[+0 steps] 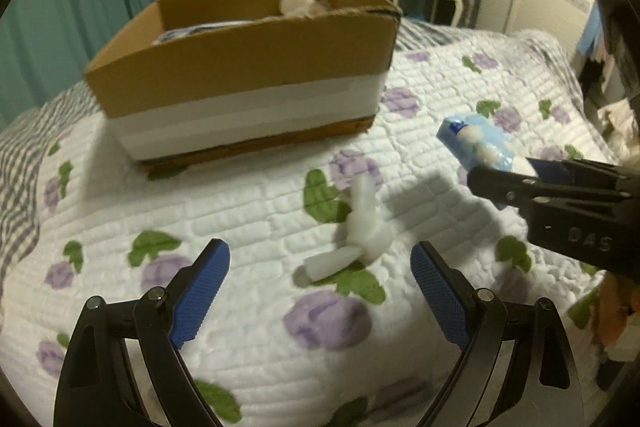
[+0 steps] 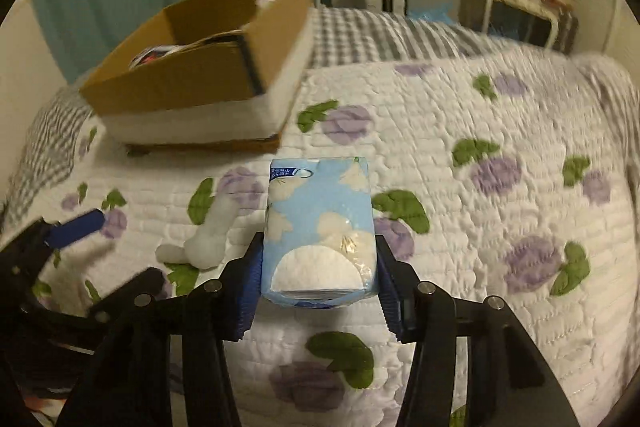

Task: Organize soft objects
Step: 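Grasp the small white plastic item with the left tool, then lower the tissue pack into the box with the right tool while the left tool releases the white item inside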

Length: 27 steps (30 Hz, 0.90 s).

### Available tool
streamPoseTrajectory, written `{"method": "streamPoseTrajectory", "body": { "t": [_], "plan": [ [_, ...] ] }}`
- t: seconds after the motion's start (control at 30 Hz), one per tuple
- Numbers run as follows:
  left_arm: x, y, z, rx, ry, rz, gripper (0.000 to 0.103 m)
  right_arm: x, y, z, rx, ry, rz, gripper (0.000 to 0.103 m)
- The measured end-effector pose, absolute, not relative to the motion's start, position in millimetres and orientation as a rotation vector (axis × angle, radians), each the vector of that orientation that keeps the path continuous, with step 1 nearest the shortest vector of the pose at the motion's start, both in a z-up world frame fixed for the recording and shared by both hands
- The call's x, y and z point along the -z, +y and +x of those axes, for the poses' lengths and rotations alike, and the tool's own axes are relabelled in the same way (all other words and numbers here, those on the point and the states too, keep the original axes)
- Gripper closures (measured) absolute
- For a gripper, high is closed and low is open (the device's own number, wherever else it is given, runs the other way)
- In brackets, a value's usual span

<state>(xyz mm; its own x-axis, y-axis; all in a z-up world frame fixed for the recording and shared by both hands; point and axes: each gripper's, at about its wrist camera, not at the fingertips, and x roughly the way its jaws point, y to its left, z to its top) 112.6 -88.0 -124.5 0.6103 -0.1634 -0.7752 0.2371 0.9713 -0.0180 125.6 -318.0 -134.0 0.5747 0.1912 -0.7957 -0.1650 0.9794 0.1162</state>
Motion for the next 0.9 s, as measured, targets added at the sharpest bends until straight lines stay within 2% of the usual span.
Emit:
{"method": "streamPoseTrajectory", "body": {
  "t": [0.2, 0.27, 0.33, 0.43, 0.53, 0.9],
  "plan": [
    [143, -105, 134, 0.267, 0.936, 0.112, 0.013, 136, -312, 132, -0.199, 0.943, -0.009, 0.053],
    [149, -109, 138, 0.284, 0.948, 0.117, 0.039, 136, -313, 133, -0.201, 0.942, -0.006, 0.053],
    [157, -113, 143, 0.309, 0.976, 0.120, 0.044, 136, -315, 134, -0.200, 0.943, 0.006, 0.053],
    [162, -117, 146, 0.334, 0.985, 0.122, 0.065, 137, -317, 135, -0.199, 0.948, 0.014, 0.053],
    [159, -114, 142, 0.380, 0.975, 0.097, 0.073, 139, -316, 135, -0.196, 0.954, 0.006, 0.053],
    [134, -101, 120, 0.358, 0.907, 0.097, 0.074, 129, -313, 113, -0.175, 0.888, -0.039, 0.053]
  ]
}}
